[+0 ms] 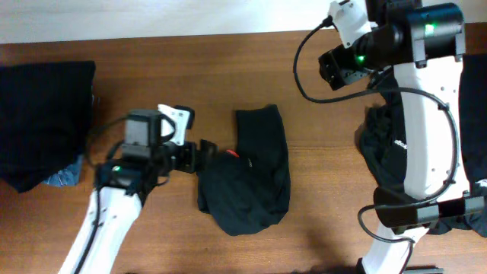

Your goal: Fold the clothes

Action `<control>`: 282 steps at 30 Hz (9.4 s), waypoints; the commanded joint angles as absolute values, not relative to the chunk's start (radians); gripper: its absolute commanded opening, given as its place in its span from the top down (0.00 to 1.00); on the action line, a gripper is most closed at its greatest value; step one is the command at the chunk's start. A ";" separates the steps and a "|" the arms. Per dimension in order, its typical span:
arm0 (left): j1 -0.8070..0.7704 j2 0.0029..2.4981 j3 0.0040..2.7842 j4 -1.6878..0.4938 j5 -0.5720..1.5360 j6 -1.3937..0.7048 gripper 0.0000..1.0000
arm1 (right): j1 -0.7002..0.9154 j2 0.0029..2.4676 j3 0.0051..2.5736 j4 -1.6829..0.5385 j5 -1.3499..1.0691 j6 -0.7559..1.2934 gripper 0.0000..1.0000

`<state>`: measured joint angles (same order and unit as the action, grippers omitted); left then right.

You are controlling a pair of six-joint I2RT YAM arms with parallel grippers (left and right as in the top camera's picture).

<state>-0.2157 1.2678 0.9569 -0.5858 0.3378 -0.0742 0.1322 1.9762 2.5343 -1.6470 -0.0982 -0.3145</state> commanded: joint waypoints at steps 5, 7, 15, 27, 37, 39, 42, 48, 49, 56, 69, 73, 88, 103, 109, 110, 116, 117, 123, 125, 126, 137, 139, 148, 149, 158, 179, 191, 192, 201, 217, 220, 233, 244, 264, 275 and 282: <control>-0.277 1.538 0.975 -0.569 0.405 -0.367 0.06 | 0.122 1.980 2.533 -1.649 -0.128 -0.305 0.20; -0.283 1.620 0.975 -0.564 0.437 -0.382 0.11 | 0.122 1.980 2.533 -1.649 -0.128 -0.305 0.20; -0.284 1.661 0.981 -0.538 0.484 -0.400 0.99 | 0.122 1.980 2.533 -1.649 -0.128 -0.305 0.20; -0.279 1.643 1.734 -0.734 0.435 -0.073 1.00 | 0.122 1.980 2.533 -1.645 -0.127 -0.305 0.21; -0.279 1.658 1.756 -1.454 0.007 -0.074 0.01 | 0.122 1.980 2.533 -1.640 -0.120 -0.305 0.20; -0.279 1.658 1.756 -1.400 0.007 -0.074 0.01 | 0.122 1.980 2.533 -1.644 -0.120 -0.305 0.20; -0.279 1.658 1.756 -1.346 0.011 -0.074 0.01 | 0.122 1.980 2.533 -1.642 -0.120 -0.305 0.20; -0.287 1.693 1.752 -1.314 0.258 -0.076 0.01 | 0.122 1.980 2.533 -1.641 -0.120 -0.305 0.20; -0.289 1.700 1.750 -1.314 0.268 -0.081 0.01 | 0.121 1.980 2.533 -1.639 -0.120 -0.305 0.20; -0.396 1.856 1.684 -1.281 0.274 -0.337 0.01 | 0.027 1.980 2.533 -1.634 -0.125 -0.275 0.18; -0.467 2.129 1.639 -1.065 0.146 -0.566 0.01 | -0.055 1.982 2.529 -1.626 -0.177 -0.276 0.15; -0.469 2.149 1.637 -1.055 0.130 -0.569 0.01 | -0.055 1.982 2.526 -1.625 -0.176 -0.276 0.15; -0.469 2.156 1.637 -1.070 0.081 -0.568 0.94 | -0.055 1.982 2.526 -1.624 -0.176 -0.276 0.15; -0.411 1.964 1.939 -1.414 -0.242 -0.464 1.00 | -0.096 1.982 2.526 -1.623 -0.182 -0.253 0.16; -0.183 1.758 1.973 -1.445 -0.337 -0.410 1.00 | -0.102 2.019 2.516 -1.623 -0.286 -0.253 0.16; -0.149 1.744 1.973 -1.445 -0.337 -0.410 1.00 | -0.099 2.030 2.506 -1.623 -0.306 -0.254 0.15; -0.004 1.736 1.971 -1.433 -0.270 -0.410 1.00 | -0.017 2.141 2.302 -1.559 -0.384 -0.253 0.12; -0.004 1.738 1.970 -1.428 -0.270 -0.409 1.00 | 0.004 2.160 2.244 -1.521 -0.405 -0.253 0.09; -0.004 1.738 1.970 -1.422 -0.270 -0.409 1.00 | 0.068 2.208 2.009 -1.318 -0.419 -0.216 0.05; -0.004 1.738 1.970 -1.422 -0.270 -0.410 1.00 | 0.086 2.220 1.940 -1.250 -0.469 -0.200 0.03; -0.004 1.738 1.970 -1.422 -0.270 -0.410 1.00 | 0.093 2.221 1.913 -1.221 -0.489 -0.201 0.03; -0.004 1.738 1.970 -1.423 -0.269 -0.409 1.00 | 0.218 2.249 1.753 -0.977 -0.482 -0.137 0.00; -0.004 1.738 1.970 -1.423 -0.269 -0.409 1.00 | 0.229 2.264 1.753 -0.963 -0.470 -0.118 0.00; -0.004 1.738 1.970 -1.426 -0.269 -0.409 1.00 | 0.236 2.300 1.750 -0.965 -0.324 -0.069 0.00; -0.004 1.738 1.970 -1.426 -0.269 -0.409 0.99 | 0.237 2.302 1.750 -0.966 -0.324 -0.069 0.00; -0.004 1.738 1.970 -1.426 -0.269 -0.409 1.00 | 0.348 2.363 1.739 -0.988 -0.292 -0.061 0.09; -0.004 1.738 1.970 -1.414 -0.268 -0.410 0.99 | 0.142 2.208 1.938 -1.183 0.125 0.065 0.96; -0.004 1.817 1.912 -1.357 -0.160 -0.410 0.21 | -0.086 2.071 2.013 -1.344 0.129 0.057 0.96; -0.004 1.824 1.912 -1.359 -0.160 -0.410 0.21 | -0.086 2.071 2.013 -1.344 0.129 0.057 0.96; -0.049 1.863 1.912 -1.292 -0.018 -0.305 0.21 | -0.086 2.071 2.013 -1.344 0.128 0.057 0.96; -0.176 2.163 1.912 -1.154 -0.018 0.286 0.08 | -0.086 2.071 2.012 -1.348 0.128 0.057 0.96; -0.176 2.189 1.912 -1.080 -0.018 0.350 0.07 | -0.086 2.071 2.012 -1.348 0.128 0.057 0.96; -0.195 2.283 1.912 -0.977 0.086 0.496 0.07 | -0.086 2.071 2.012 -1.348 0.128 0.057 0.96; -0.212 2.302 1.958 -1.025 0.047 0.475 1.00 | -0.086 2.071 2.012 -1.347 0.128 0.057 0.96; 0.013 2.206 1.977 -0.932 -0.102 -0.090 0.98 | -0.086 2.078 2.012 -1.296 0.083 0.065 0.96; 0.013 2.206 1.977 -0.940 -0.102 -0.090 0.98 | -0.086 2.083 2.012 -1.339 0.053 0.065 0.89; 0.013 2.206 1.977 -0.940 -0.102 -0.090 0.98 | -0.086 2.083 2.012 -1.340 0.053 0.065 0.89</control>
<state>0.0116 2.2101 1.9820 -0.9379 -0.0868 -0.0738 -0.0792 2.0697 2.0113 -1.3365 0.0589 0.0555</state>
